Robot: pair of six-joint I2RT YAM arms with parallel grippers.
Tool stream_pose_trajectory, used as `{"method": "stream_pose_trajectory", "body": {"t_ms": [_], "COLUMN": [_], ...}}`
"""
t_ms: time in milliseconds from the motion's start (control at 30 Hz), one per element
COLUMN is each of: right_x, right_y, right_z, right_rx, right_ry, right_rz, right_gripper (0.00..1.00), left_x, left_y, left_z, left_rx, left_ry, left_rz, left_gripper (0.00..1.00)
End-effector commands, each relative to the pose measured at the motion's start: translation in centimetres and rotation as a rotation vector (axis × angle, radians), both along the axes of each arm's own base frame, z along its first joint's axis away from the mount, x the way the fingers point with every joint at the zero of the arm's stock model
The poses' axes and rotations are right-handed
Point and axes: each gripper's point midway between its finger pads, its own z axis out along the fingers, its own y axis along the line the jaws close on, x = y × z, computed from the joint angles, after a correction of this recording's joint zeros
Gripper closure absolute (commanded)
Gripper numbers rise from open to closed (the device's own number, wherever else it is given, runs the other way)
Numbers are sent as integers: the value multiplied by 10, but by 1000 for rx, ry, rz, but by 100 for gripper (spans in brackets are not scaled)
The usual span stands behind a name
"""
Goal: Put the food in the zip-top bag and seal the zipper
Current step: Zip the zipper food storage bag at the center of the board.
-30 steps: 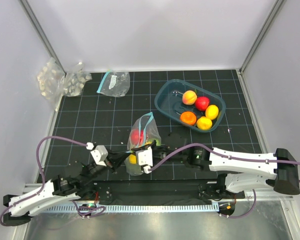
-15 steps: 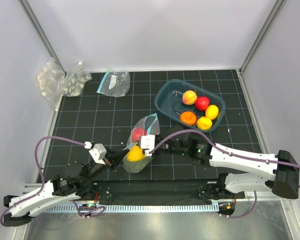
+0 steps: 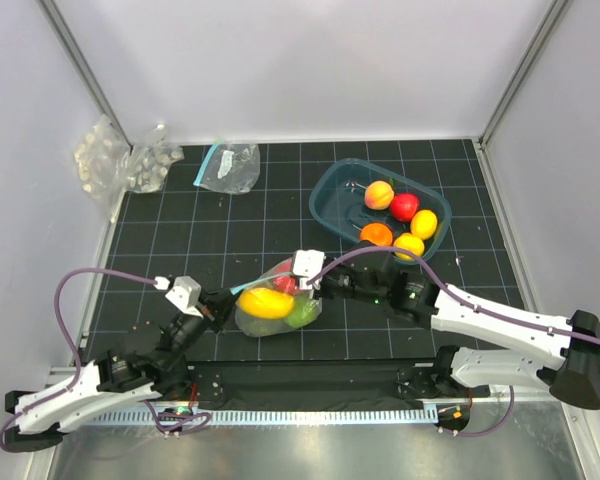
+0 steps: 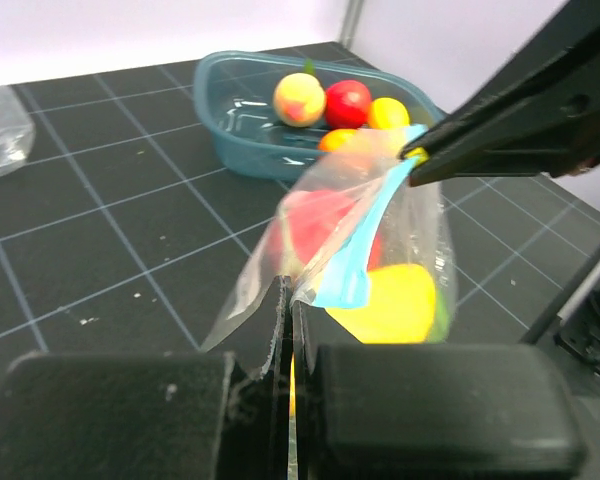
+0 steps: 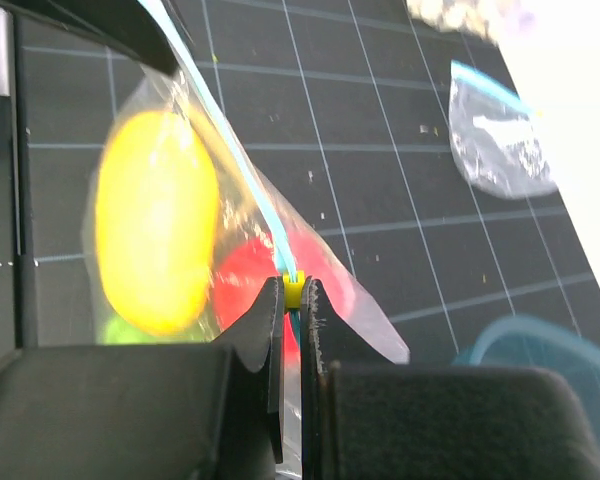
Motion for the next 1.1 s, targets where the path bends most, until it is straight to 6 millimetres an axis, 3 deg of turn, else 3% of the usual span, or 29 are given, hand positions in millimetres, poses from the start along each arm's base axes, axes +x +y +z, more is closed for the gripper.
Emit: {"method": "stream_pose_trajectory", "body": {"t_ms": [0,300,433,900,1067], "right_x": [37,50,57,69,76], "right_y": [-44,-67,-80,-109,-125], "right_z": [21,11,9,5,-2], "right_rx": [-25,-103,-121,-209,-324], "right_ry": [-20,2,-7,-47,-84], "right_rz": [-266,-414,-499,-646,-741], "right_gripper": [99,99,99,99,99], "left_x": [16,27,28,28,29], "left_y": [45,89,96,96,96], "left_z": [23,23,21,19,19], "left_rx": [-85,-110,-115,-109,-108], "left_ry": [1,59,73,74,74], "left_rz": [213,433,469,477,477], "left_gripper": [100,100,100,100,100]}}
